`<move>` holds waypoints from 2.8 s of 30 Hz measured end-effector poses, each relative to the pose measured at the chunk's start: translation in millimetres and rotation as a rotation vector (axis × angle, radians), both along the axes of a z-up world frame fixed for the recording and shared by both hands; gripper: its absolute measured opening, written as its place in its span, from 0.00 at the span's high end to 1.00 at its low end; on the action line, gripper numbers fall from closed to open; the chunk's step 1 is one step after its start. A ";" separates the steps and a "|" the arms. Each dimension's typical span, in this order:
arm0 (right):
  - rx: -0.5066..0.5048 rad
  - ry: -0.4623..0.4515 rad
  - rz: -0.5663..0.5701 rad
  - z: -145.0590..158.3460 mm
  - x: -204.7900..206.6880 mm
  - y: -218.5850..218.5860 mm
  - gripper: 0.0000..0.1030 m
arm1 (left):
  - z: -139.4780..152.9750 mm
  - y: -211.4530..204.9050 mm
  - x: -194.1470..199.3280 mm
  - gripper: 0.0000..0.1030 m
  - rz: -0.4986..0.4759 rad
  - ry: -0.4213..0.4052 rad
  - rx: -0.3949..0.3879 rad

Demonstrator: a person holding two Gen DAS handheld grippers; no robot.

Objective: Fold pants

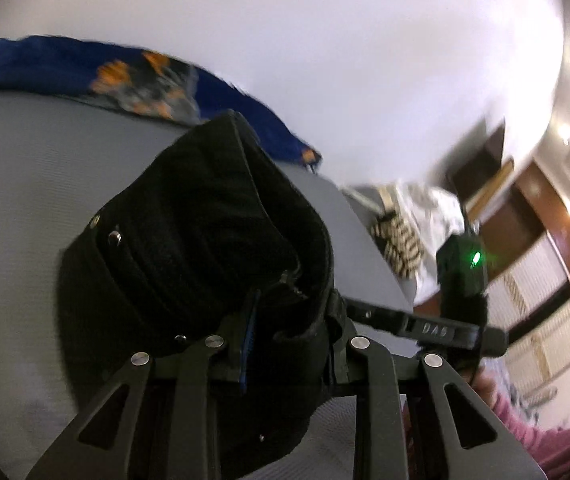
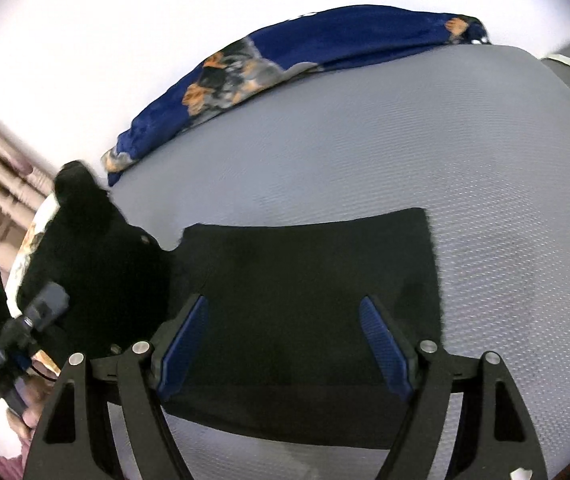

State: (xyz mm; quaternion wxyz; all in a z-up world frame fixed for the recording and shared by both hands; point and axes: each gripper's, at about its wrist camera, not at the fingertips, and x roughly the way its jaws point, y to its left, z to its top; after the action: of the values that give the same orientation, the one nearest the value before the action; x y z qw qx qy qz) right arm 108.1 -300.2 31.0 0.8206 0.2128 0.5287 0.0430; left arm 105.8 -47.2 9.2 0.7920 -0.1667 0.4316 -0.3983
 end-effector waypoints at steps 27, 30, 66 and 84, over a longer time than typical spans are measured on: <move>0.343 0.118 0.102 -78.3 7.1 -53.8 0.31 | -26.7 -37.9 -25.0 0.31 -0.055 -0.033 0.279; 0.387 0.132 0.137 -88.0 16.1 -53.5 0.43 | -33.8 -3.7 -11.1 0.31 0.060 0.012 0.296; 0.334 0.007 0.122 -23.1 26.6 -26.5 0.90 | -45.5 -4.4 -3.1 0.31 0.100 -0.051 0.332; 0.186 0.127 -0.141 -77.4 7.0 -98.7 0.73 | -97.1 -59.0 6.4 0.31 -0.083 0.046 0.395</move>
State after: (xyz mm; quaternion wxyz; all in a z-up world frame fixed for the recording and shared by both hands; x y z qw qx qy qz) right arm 115.1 -398.9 -46.3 0.7632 0.3269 0.5570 0.0204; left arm 112.2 -106.2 -87.9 0.7822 0.0008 0.5258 -0.3343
